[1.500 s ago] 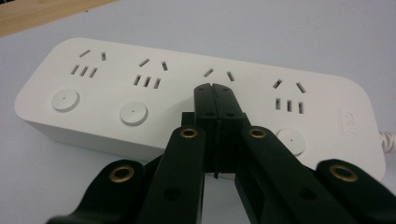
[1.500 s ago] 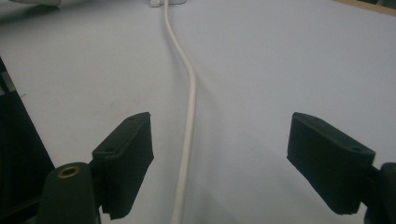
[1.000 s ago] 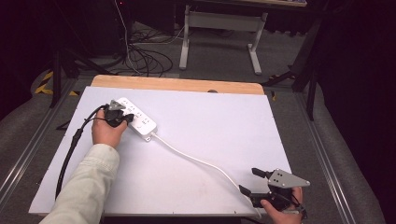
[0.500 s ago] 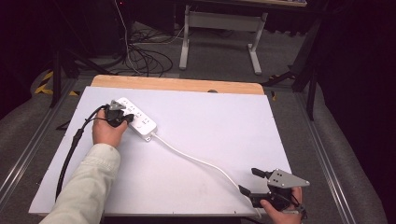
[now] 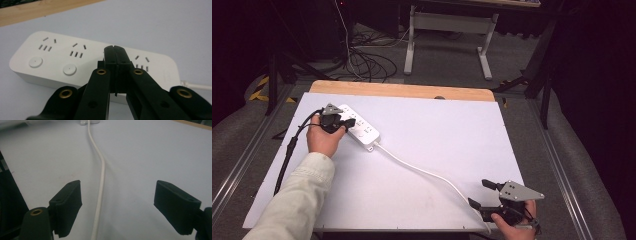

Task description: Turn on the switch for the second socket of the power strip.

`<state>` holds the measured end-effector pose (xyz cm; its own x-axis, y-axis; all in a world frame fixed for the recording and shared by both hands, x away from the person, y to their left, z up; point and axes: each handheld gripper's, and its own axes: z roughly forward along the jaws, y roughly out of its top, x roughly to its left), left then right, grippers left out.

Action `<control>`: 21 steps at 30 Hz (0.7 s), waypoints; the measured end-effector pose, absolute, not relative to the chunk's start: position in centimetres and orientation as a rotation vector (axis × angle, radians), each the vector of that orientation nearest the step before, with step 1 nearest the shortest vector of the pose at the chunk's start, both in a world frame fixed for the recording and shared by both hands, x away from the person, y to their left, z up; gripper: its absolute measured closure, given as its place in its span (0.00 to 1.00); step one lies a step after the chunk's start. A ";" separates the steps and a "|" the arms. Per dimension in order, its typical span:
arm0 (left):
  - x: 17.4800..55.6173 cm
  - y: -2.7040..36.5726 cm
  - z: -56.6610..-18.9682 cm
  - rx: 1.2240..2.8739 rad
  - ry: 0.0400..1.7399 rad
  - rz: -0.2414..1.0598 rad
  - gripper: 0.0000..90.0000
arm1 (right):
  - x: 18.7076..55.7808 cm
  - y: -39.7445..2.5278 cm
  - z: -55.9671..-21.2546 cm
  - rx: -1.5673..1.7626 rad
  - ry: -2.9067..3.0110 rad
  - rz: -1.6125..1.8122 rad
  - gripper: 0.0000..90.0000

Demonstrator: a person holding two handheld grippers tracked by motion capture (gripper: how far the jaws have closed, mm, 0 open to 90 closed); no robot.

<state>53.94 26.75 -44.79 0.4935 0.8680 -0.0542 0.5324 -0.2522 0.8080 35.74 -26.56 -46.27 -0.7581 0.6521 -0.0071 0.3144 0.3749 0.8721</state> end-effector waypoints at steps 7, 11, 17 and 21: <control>52.9 27.2 -43.3 1.937 1.136 0.522 1.00 | 35.7 -26.5 -46.2 0.836 2.292 1.336 0.25; 52.5 27.2 -42.5 1.944 1.127 0.531 1.00 | 35.8 -26.4 -46.2 0.838 2.296 1.332 0.25; 51.8 26.9 -41.6 1.940 1.085 0.540 1.00 | 35.8 -26.5 -46.3 0.842 2.296 1.329 0.25; 51.3 26.6 -41.1 1.913 1.098 0.557 0.80 | 35.7 -26.5 -46.2 0.840 2.292 1.333 0.25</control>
